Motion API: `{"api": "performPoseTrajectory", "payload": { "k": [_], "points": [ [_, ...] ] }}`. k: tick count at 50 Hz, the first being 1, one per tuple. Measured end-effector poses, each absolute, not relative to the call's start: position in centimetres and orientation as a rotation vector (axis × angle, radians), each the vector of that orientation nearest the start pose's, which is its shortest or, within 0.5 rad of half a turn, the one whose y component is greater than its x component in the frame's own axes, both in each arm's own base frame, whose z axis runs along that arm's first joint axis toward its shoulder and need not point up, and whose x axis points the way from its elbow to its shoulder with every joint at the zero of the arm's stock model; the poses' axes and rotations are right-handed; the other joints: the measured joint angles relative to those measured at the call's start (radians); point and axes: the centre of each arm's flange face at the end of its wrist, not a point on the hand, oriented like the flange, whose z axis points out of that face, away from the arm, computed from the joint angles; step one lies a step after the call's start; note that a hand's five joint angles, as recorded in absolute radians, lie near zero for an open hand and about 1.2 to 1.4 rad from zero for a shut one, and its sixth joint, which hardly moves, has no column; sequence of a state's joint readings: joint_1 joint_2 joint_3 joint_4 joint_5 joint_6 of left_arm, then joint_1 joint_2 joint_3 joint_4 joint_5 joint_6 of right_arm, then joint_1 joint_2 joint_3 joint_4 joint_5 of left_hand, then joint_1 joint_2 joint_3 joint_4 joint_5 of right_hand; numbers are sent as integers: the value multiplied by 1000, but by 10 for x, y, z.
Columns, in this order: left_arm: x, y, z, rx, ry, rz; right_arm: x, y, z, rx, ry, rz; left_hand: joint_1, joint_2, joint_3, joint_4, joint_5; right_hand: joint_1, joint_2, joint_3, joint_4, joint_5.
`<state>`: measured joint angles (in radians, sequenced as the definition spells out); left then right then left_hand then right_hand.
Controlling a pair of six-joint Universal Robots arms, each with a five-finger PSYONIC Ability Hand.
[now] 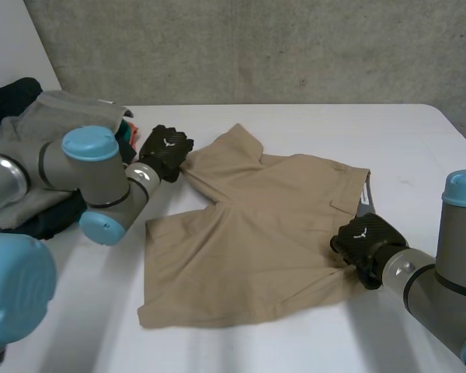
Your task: Fold the laundry.
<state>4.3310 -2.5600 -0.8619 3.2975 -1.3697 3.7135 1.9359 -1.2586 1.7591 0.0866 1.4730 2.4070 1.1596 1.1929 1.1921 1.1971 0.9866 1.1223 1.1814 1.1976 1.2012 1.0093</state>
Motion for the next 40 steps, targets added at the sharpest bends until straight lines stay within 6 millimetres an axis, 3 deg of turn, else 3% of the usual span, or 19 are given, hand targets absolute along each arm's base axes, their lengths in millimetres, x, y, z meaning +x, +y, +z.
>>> {"api": "performPoseTrajectory", "payload": {
  "k": [6, 16, 19, 21, 22, 27, 32, 35, 40],
  "points": [
    [-317, -376, 131, 1259, 2052, -1997, 236, -224, 160, -1510, 2387, -1556, 0, 0, 1, 0, 0, 0, 0, 0, 0, 0],
    [-315, -362, 123, 1141, 2142, -1780, 234, -227, 159, -1467, 2401, -1569, -7, -8, -7, -8, -8, 0, 0, 0, 0, 0],
    [-318, -357, 123, 1140, 2168, -1779, 234, -227, 159, -1464, 2404, -1567, -420, -403, -399, -385, -360, 0, 0, 0, 0, 0],
    [-322, -354, 125, 1143, 2187, -1797, 233, -227, 159, -1461, 2405, -1567, -814, -766, -759, -759, -729, 0, 0, 0, 0, 0],
    [-324, -352, 128, 1144, 2196, -1811, 233, -228, 159, -1458, 2405, -1568, -881, -849, -833, -850, -817, 0, 0, 0, 0, 0],
    [-326, -345, 150, 1121, 2239, -1896, 234, -229, 160, -1436, 2400, -1581, -907, -919, -919, -933, -904, 0, 0, 0, 0, 0],
    [-312, -327, 184, 1025, 2338, -1941, 235, -233, 162, -1378, 2391, -1619, -903, -917, -918, -930, -900, 0, 0, 0, 0, 0],
    [-291, -296, 202, 930, 2500, -1874, 237, -238, 165, -1321, 2381, -1660, -877, -908, -913, -916, -875, 0, 0, 0, 0, 0],
    [-265, -240, 204, 886, 2716, -1682, 238, -242, 167, -1260, 2364, -1708, -815, -855, -855, -856, -818, 0, 0, 0, 0, 0]
  ]
}}
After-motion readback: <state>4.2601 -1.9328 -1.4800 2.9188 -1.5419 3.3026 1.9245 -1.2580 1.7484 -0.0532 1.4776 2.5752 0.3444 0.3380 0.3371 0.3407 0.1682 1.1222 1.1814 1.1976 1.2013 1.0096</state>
